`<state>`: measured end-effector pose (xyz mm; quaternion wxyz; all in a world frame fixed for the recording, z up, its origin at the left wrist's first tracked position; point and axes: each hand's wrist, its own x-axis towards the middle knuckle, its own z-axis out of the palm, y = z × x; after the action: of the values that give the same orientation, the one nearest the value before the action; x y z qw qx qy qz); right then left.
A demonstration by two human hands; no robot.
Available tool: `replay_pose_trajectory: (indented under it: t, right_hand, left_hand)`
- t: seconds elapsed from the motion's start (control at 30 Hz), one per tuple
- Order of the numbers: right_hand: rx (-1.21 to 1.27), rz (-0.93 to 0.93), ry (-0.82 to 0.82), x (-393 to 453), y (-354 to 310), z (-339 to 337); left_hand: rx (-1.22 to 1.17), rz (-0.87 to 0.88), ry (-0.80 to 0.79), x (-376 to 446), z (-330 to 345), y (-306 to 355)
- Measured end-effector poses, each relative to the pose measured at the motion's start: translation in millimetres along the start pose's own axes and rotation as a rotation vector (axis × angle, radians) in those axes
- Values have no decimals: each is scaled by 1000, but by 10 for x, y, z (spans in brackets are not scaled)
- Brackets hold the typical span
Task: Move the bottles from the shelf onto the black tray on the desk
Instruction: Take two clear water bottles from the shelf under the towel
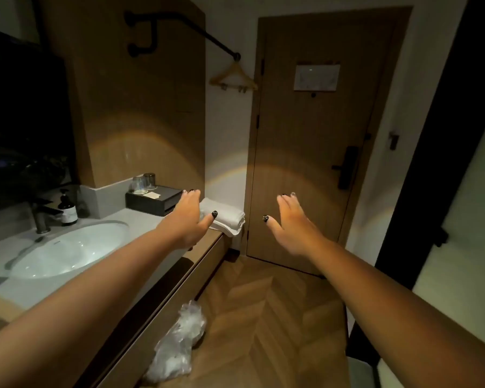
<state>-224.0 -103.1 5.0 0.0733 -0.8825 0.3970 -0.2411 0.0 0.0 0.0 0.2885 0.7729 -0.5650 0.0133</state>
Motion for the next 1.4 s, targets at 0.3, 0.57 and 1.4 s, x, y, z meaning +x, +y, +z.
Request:
replay_pose_trajectory:
  t: [0.3,0.57,1.4]
  right_hand:
    - [41,33,-42,1358,-31,688]
    - [103,58,-93,2154,179,1282]
    - [100,-34,-357,5526,2099,2370]
  left_hand:
    - [-101,-22,-81,1348,244,-623]
    - [-124,-18,-151,2176,684,-1079]
    - [37,17,-194,5344,2612,-1470]
